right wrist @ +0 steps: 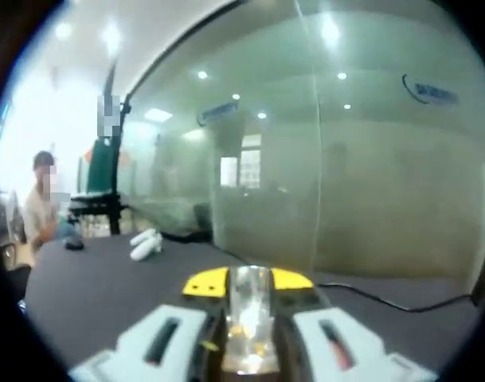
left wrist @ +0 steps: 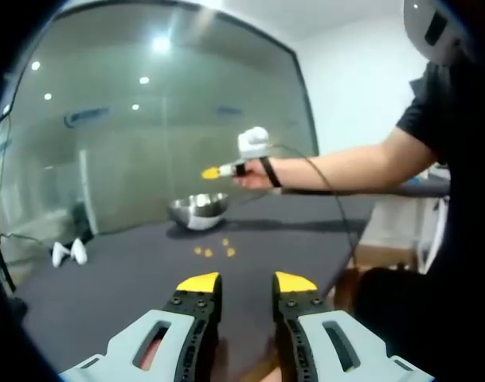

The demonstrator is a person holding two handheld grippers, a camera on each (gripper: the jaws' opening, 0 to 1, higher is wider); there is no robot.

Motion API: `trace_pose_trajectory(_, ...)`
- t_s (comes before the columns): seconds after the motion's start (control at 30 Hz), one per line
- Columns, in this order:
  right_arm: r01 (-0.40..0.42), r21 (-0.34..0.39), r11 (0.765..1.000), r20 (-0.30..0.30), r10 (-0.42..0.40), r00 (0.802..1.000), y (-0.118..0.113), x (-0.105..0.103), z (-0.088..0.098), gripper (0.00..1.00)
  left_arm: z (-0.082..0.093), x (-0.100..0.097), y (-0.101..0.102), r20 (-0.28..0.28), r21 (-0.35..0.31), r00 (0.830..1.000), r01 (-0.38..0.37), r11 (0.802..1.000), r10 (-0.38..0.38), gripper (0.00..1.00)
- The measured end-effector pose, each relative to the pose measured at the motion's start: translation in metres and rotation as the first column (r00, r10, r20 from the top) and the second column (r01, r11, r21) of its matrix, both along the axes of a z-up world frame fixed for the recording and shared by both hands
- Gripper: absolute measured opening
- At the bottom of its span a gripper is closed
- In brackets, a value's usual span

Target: Pick up the QQ candy scattered on the table and place it into the stainless steel bowl on the table

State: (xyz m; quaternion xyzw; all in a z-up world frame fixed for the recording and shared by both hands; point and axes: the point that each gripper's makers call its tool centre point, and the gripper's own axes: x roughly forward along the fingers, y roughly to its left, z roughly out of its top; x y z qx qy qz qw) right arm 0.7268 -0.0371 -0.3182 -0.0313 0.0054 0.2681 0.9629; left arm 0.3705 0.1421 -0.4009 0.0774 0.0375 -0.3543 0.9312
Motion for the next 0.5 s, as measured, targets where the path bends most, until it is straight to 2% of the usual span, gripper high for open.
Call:
trace_pose_trajectory(0.3,-0.007,0.007,1.0,0.008,0.007,1.0,-0.002,-0.01,-0.001,0.18,0.003,-0.001,-0.003,0.005,0.003,1.0,0.007,1.0,-0.007,0.27)
trace_pose_trajectory(0.37,-0.035,-0.017,0.999,0.041,0.035,0.999,0.002,-0.017,-0.001,0.18,0.003,-0.001,-0.004,0.006,0.004,1.0,0.011,1.0,-0.011,0.27)
trace_pose_trajectory(0.5,-0.072,-0.014,0.997,0.04,0.073,0.997,0.0,-0.038,-0.005,0.19,0.004,-0.002,-0.007,0.013,0.009,1.0,0.021,1.0,-0.021,0.27)
